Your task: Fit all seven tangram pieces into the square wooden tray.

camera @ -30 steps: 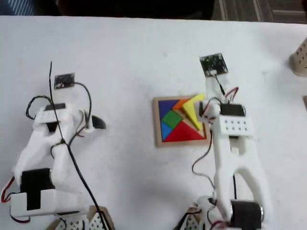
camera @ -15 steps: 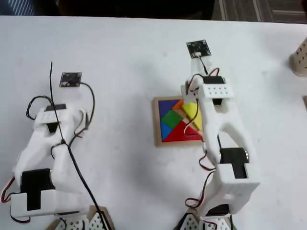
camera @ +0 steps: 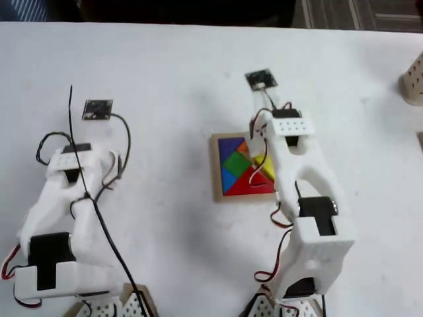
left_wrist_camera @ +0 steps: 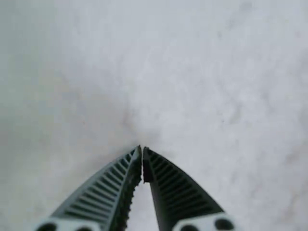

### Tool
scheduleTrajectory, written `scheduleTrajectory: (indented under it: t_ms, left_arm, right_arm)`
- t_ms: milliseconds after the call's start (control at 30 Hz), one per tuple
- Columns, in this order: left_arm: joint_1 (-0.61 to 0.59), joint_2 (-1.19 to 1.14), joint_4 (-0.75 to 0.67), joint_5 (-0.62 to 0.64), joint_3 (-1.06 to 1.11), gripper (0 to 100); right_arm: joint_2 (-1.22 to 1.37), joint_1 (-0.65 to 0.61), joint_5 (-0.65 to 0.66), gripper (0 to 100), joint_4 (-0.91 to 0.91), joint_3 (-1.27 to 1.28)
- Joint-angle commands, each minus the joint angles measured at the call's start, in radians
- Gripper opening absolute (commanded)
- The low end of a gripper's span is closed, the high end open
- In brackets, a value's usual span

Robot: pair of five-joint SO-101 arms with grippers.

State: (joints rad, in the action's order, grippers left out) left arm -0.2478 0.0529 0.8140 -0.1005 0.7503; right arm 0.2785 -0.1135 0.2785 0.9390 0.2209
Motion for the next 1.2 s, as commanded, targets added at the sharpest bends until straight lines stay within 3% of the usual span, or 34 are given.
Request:
scheduleTrajectory:
  t_ms: [0, 267, 533, 767, 1167]
  left_arm:
    - [0.021, 0.048, -0.021, -0.005, -0.005, 2]
    - [0.021, 0.047, -0.021, -0.005, -0.006, 2]
    - [0.021, 0.047, -0.021, -0.005, -0.006, 2]
    - [0.022, 0.044, -0.021, -0.006, -0.009, 2]
    - [0.022, 0.044, -0.014, -0.006, -0.005, 2]
  right_arm:
    - [-0.114, 0.007, 0.023, 1.8, 0.013, 0.043]
    - [-0.234, 0.047, 0.015, 1.8, -0.004, 0.12]
    - [-0.312, 0.196, -0.025, 1.8, -0.004, 0.195]
    - [-0.367, 0.288, -0.054, 1.8, -0.154, 0.368]
    - [-0.467, 0.248, -0.046, 1.8, -0.259, 0.575]
